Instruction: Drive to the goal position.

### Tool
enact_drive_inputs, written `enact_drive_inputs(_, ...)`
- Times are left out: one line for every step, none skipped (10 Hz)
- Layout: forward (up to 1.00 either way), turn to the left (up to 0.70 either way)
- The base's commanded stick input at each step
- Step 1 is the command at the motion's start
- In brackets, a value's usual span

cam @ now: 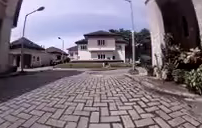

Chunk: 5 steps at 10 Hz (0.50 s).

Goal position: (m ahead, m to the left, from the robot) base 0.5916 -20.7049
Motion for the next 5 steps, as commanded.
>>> enact_drive_inputs(0.50,0.00)
enact_drive_inputs(0.50,0.37)
enact_drive_inputs(0.50,0.48)
enact_drive_inputs(0.50,0.50)
enact_drive_inputs(0.50,0.50)
